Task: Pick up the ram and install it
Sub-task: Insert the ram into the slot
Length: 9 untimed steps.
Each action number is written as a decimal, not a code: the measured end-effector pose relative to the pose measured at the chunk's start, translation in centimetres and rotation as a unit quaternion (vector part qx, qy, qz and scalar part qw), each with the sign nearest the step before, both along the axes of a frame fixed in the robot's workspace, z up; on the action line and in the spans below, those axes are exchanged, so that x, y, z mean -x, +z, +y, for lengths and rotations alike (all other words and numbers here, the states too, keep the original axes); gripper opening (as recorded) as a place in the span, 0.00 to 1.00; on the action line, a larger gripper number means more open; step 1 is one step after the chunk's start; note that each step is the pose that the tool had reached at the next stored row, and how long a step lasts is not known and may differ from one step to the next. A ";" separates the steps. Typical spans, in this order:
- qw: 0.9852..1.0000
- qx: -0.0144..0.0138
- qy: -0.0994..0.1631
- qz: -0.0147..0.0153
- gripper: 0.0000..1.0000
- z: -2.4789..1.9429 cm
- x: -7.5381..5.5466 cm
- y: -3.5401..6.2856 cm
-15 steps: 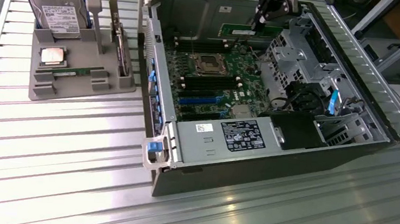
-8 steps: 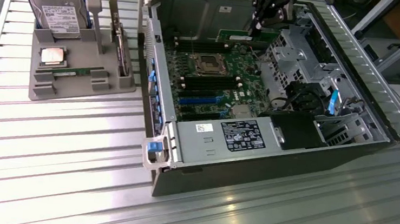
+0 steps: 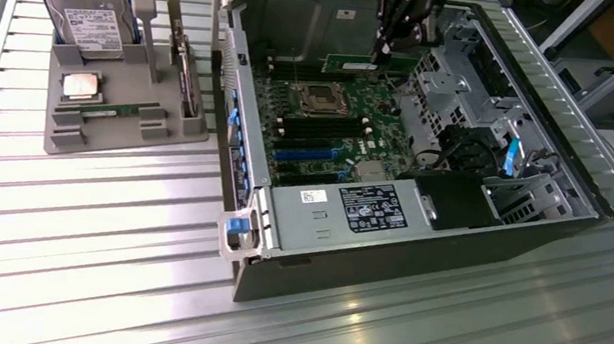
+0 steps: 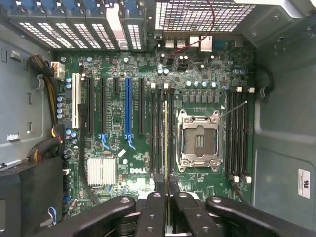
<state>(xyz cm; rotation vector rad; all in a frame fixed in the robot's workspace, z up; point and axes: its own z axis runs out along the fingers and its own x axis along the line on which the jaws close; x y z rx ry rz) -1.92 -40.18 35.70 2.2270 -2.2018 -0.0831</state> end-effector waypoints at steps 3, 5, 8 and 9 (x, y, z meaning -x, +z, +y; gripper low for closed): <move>1.000 0.000 0.000 0.000 0.12 -0.08 0.1 -0.37; 1.000 0.000 0.000 0.000 0.12 -0.12 0.1 -0.58; 1.000 0.000 0.000 0.000 0.12 -0.19 0.2 -1.05; 1.000 0.000 0.000 0.000 0.12 -0.22 0.2 -1.28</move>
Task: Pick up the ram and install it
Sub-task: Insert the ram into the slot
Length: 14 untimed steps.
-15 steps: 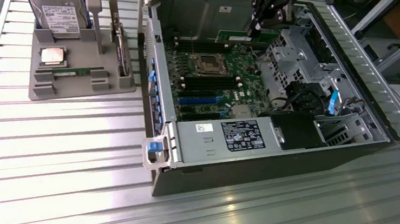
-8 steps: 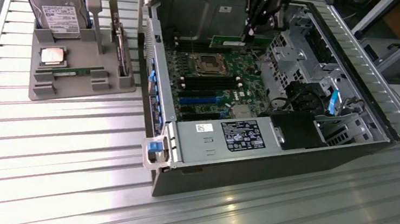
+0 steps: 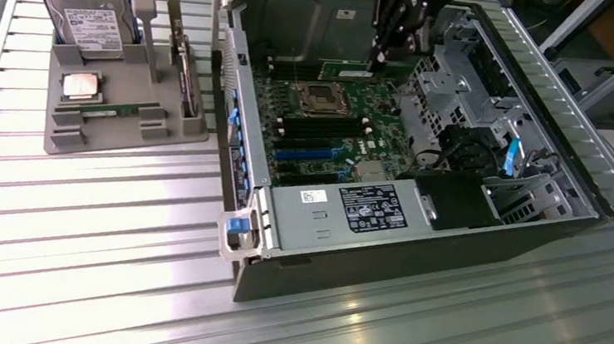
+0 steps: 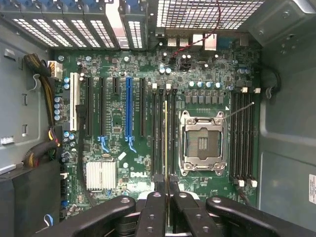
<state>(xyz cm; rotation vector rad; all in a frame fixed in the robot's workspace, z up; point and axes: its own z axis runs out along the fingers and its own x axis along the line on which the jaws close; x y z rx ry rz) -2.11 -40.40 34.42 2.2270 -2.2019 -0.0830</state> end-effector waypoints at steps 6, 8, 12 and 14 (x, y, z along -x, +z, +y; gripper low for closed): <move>1.000 0.000 0.000 0.000 0.12 -0.03 0.1 -0.51; 1.000 0.000 0.000 0.000 0.12 -0.04 0.2 -0.70; 1.000 0.000 0.000 0.000 0.12 -0.17 0.4 -1.06; 1.000 0.000 0.000 0.000 0.12 -0.21 0.4 -1.22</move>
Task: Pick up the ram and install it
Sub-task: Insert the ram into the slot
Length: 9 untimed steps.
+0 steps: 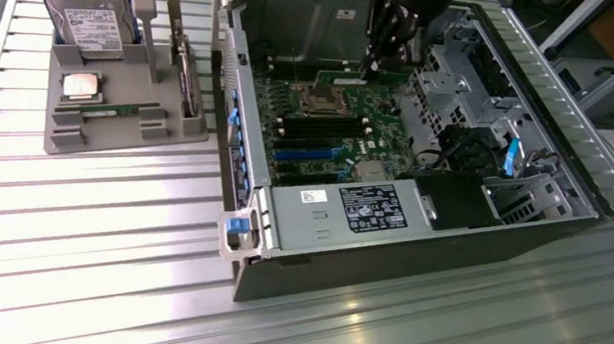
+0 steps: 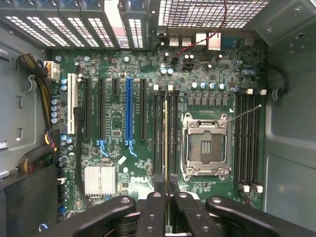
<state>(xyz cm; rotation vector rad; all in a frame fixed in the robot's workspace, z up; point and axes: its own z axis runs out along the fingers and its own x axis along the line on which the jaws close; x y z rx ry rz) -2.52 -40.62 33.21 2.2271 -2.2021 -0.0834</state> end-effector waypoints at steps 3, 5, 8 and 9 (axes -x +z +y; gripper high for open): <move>1.000 0.000 0.000 0.000 0.12 -0.09 0.1 -0.24; 1.000 0.000 0.000 0.000 0.12 -0.14 0.1 -0.47; 1.000 0.000 0.000 0.000 0.12 -0.19 0.2 -0.99; 1.000 0.000 0.000 0.000 0.12 -0.20 0.2 -1.15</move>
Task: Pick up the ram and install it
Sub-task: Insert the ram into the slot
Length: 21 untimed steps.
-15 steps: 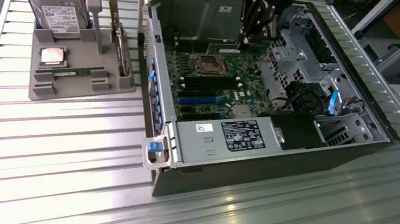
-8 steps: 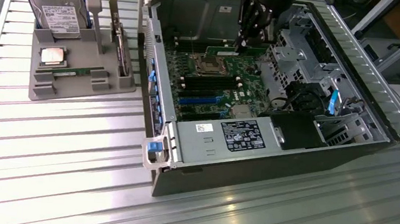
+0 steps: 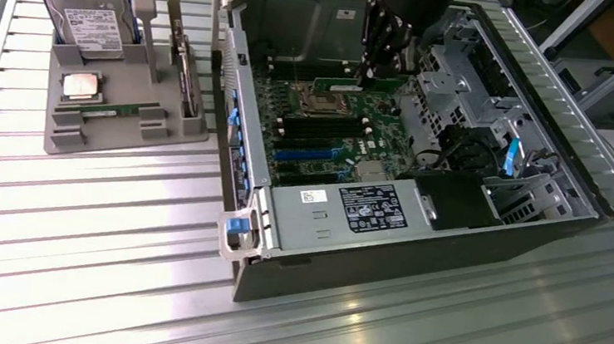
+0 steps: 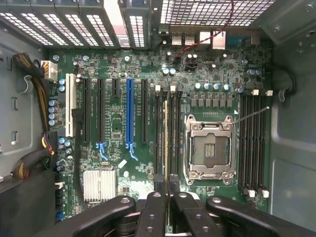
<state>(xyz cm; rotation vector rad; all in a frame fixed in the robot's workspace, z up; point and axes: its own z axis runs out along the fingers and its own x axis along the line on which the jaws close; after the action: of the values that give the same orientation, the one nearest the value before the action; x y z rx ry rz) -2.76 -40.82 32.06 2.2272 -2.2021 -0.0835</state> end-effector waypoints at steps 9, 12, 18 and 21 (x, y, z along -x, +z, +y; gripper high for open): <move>1.000 0.000 0.000 0.000 0.12 -0.09 0.3 -1.04; 1.000 0.000 0.000 0.000 0.12 -0.11 0.3 -1.52; 1.000 0.000 0.000 0.000 0.12 -0.19 0.5 -2.34; 1.000 0.000 0.000 0.000 0.12 -0.28 0.6 -2.82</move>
<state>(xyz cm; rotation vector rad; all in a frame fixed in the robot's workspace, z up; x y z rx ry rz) -3.32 -41.09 29.24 2.2272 -2.2020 -0.0835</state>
